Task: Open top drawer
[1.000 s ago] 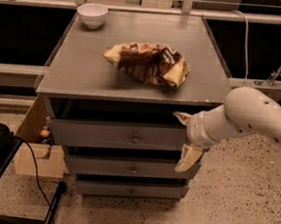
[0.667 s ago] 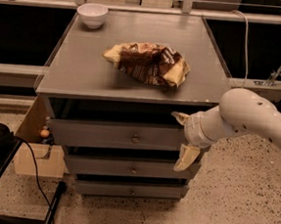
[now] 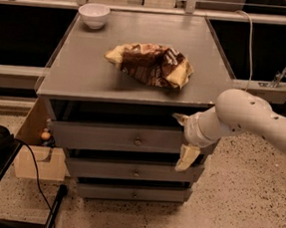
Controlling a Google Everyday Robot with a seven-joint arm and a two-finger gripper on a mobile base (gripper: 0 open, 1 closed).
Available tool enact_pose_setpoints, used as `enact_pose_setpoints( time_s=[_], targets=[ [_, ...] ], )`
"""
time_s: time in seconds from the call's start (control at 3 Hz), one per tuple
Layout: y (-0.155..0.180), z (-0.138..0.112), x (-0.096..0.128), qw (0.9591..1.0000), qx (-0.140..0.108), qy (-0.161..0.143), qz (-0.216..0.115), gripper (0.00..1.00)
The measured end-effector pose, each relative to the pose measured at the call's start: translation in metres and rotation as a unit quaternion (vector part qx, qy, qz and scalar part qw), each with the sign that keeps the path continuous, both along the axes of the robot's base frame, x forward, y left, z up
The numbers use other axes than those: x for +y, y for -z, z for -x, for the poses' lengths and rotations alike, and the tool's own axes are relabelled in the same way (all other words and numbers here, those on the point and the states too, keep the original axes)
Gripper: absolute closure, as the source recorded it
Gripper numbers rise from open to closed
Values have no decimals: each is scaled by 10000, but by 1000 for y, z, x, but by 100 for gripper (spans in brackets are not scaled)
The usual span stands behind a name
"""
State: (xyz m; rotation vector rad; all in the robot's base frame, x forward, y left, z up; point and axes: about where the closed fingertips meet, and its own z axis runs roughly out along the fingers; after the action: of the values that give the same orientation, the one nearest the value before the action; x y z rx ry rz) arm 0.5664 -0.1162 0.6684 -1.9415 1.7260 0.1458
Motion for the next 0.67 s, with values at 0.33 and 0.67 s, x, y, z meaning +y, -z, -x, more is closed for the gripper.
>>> enact_pose_setpoints(
  time_s=[0.33, 0.67],
  targets=[
    [7, -11, 1, 10000, 66, 25, 54, 0],
    [27, -16, -8, 9993, 301, 62, 201, 0]
  ],
)
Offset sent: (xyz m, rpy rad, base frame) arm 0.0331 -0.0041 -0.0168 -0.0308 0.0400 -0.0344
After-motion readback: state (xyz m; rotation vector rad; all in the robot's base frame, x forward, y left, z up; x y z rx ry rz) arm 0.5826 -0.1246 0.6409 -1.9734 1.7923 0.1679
